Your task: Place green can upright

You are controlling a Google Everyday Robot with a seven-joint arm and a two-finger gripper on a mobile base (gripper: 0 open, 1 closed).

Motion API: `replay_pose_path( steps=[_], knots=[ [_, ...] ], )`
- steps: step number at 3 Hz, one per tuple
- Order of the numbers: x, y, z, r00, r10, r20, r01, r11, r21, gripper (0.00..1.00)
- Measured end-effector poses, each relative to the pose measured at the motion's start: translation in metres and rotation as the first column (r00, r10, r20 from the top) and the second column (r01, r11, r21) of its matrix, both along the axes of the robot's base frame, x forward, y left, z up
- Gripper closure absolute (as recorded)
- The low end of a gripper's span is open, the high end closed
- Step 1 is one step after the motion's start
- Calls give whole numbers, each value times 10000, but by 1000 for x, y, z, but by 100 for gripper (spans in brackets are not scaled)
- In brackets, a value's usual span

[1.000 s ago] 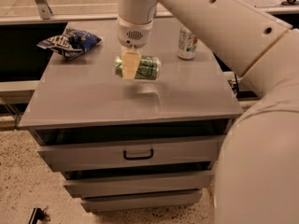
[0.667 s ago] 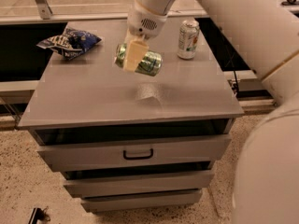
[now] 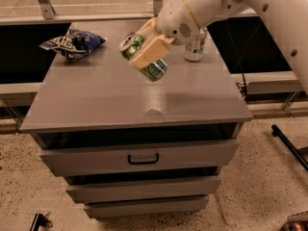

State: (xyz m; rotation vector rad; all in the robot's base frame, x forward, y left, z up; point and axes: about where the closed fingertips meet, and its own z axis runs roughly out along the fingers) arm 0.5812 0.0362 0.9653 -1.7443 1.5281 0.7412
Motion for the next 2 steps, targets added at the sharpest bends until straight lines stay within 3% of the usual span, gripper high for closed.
replay_pose_path(
  steps=[1,2],
  knots=[
    [-10,-4,8,9999,-64,-104,85,9769,2137,100],
    [-16,-1,10,9998,-63,-202,127,9421,3350,100]
  ],
)
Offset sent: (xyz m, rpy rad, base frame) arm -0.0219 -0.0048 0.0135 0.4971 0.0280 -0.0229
